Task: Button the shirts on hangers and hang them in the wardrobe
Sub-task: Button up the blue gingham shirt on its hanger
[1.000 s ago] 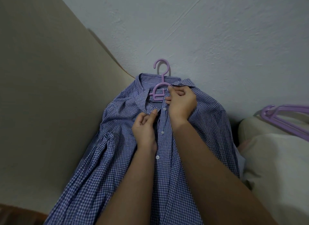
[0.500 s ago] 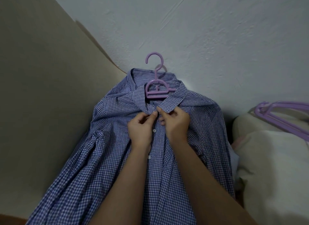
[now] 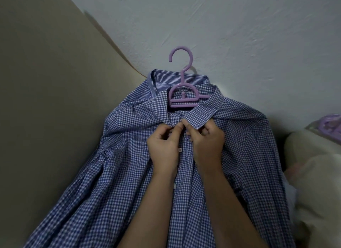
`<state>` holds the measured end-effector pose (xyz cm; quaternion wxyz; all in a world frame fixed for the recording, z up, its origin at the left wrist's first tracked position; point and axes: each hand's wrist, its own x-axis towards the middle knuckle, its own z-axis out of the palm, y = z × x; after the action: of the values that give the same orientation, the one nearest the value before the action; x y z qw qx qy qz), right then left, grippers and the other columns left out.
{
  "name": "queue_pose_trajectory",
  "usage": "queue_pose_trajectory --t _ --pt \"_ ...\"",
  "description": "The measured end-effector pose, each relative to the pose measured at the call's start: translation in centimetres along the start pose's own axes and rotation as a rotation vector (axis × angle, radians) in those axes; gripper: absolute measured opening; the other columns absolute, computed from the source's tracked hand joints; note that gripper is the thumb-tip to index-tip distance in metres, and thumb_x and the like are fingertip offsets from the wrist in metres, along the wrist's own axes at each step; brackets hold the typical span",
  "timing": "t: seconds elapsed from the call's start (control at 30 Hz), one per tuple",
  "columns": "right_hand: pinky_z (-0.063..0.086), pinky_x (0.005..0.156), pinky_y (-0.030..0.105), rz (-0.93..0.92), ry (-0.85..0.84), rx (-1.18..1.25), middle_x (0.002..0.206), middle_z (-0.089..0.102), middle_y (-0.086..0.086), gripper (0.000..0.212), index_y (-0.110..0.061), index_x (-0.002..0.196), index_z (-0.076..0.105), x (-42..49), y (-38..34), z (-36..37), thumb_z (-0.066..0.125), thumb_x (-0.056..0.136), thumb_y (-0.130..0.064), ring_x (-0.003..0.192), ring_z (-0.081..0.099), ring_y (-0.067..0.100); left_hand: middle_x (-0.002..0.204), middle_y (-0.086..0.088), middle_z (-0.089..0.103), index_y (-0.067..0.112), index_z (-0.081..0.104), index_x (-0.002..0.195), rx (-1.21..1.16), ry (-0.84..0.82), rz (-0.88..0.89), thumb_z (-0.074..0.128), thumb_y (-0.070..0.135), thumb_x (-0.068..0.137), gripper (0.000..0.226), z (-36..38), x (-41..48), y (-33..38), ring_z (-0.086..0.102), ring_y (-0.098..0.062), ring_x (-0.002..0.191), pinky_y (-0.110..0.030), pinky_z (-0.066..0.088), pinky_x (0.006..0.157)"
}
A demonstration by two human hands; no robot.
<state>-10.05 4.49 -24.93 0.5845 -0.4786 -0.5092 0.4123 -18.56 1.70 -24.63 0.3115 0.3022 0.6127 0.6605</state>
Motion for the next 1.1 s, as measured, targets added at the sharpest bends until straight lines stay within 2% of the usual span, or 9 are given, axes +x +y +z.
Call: queue_pose_trajectory --t 0.17,0.3,0.33,0.43,0.6,0.7,0.77,0.9,1.1 --pt "0.057 0.065 0.050 0.015 0.002 0.009 0.077 0.069 0.008 0.020 -0.021 0.073 0.063 0.5 0.2 -0.1 0.080 0.081 -0.015 0.069 0.066 0.029 0.057 0.000 0.053 -0.008 0.056 0.070 0.049 0.010 0.063 0.077 0.017 0.089 0.038 0.3 0.4 -0.2 0.046 -0.004 0.053 -0.021 0.041 0.051" --pt "0.055 0.063 0.039 -0.037 -0.042 0.037 0.079 0.070 0.006 0.021 -0.028 0.076 0.068 0.7 -0.5 -0.3 0.077 0.084 -0.010 0.065 0.062 0.021 0.066 -0.019 0.057 -0.003 0.055 0.066 0.082 -0.009 0.080 0.079 0.023 0.087 0.041 0.6 0.6 0.0 0.051 -0.014 0.058 -0.046 0.052 0.053" --pt "0.054 0.063 0.036 -0.045 -0.056 0.040 0.081 0.071 0.005 0.019 -0.027 0.079 0.069 0.7 -0.7 -0.4 0.077 0.084 -0.011 0.066 0.062 0.020 0.067 -0.019 0.057 -0.003 0.055 0.066 0.080 -0.016 0.074 0.079 0.022 0.087 0.041 0.6 0.6 0.0 0.052 -0.015 0.059 -0.046 0.052 0.054" --pt "0.054 0.063 0.030 -0.028 -0.099 0.086 0.085 0.072 0.008 0.009 -0.015 0.086 0.072 1.0 -0.9 -0.6 0.076 0.084 -0.007 0.067 0.065 0.020 0.063 -0.013 0.051 -0.010 0.054 0.068 0.016 -0.041 0.035 0.080 0.018 0.086 0.042 0.5 0.8 0.2 0.050 -0.011 0.059 -0.031 0.047 0.055" --pt "0.053 0.060 0.020 -0.008 -0.162 0.164 0.080 0.074 0.001 0.007 0.001 0.090 0.071 1.5 -1.1 -1.4 0.073 0.083 0.000 0.067 0.068 0.009 0.068 -0.014 0.048 -0.002 0.056 0.060 -0.159 -0.124 -0.045 0.073 0.013 0.085 0.034 0.0 1.0 0.4 0.051 -0.022 0.068 -0.036 0.046 0.066" --pt "0.053 0.059 0.021 -0.019 -0.161 0.143 0.078 0.074 0.000 0.007 0.002 0.089 0.070 1.6 -1.0 -1.4 0.074 0.083 0.001 0.063 0.067 0.010 0.072 -0.016 0.055 0.011 0.067 0.057 -0.283 -0.205 -0.068 0.065 0.022 0.071 0.018 -0.4 1.3 0.6 0.055 -0.024 0.076 -0.034 0.048 0.075" --pt "0.053 0.058 0.021 -0.019 -0.157 0.143 0.077 0.074 -0.001 0.007 0.001 0.088 0.070 1.7 -1.0 -1.4 0.074 0.083 0.001 0.062 0.066 0.010 0.074 -0.016 0.061 0.015 0.072 0.059 -0.256 -0.229 -0.052 0.063 0.021 0.073 0.017 -0.6 1.4 0.6 0.059 -0.026 0.079 -0.036 0.049 0.079" --pt "0.054 0.060 0.020 0.001 -0.138 0.184 0.078 0.074 -0.001 0.006 -0.002 0.086 0.070 1.7 -1.2 -1.4 0.075 0.082 0.000 0.064 0.068 0.009 0.079 -0.013 0.074 0.004 0.075 0.074 -0.106 -0.242 0.023 0.063 -0.003 0.090 0.021 -0.7 1.1 0.8 0.069 -0.020 0.079 -0.030 0.056 0.077" --pt "0.055 0.064 0.022 0.032 -0.153 0.228 0.081 0.075 0.000 0.007 -0.002 0.089 0.071 1.7 -1.5 -1.7 0.073 0.083 0.001 0.073 0.071 0.012 0.079 -0.017 0.075 -0.002 0.076 0.082 -0.145 -0.257 -0.034 0.066 -0.002 0.089 0.011 -0.8 1.3 1.0 0.074 -0.027 0.080 -0.032 0.058 0.080"
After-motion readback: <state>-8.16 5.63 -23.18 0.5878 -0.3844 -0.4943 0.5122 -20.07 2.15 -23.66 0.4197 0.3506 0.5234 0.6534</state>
